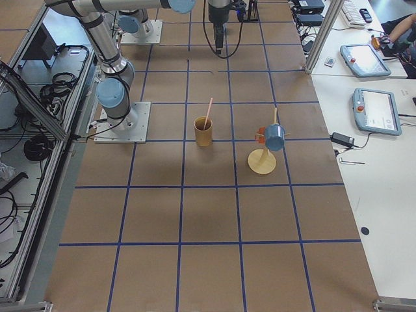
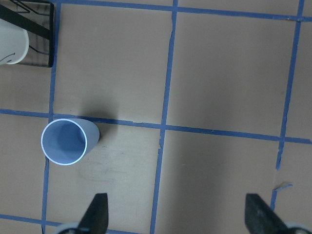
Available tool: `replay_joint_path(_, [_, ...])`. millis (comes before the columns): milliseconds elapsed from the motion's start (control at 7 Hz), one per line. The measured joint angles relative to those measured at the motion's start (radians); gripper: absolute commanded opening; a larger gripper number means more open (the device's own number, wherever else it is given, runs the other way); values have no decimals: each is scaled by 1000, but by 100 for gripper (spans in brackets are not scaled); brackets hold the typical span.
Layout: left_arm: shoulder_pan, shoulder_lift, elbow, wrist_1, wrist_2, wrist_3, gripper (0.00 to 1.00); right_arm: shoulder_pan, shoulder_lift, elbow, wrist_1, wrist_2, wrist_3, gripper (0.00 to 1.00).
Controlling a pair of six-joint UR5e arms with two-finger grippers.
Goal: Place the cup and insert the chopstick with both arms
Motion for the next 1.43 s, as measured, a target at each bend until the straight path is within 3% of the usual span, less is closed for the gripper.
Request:
replay_joint_path(1000, [11, 1, 13, -10, -1, 6, 100, 0, 0, 2, 0, 0, 1, 100])
replay_joint_path(1429, [75, 16, 12, -13, -5, 121, 100, 0, 0, 2, 1, 3, 4, 100])
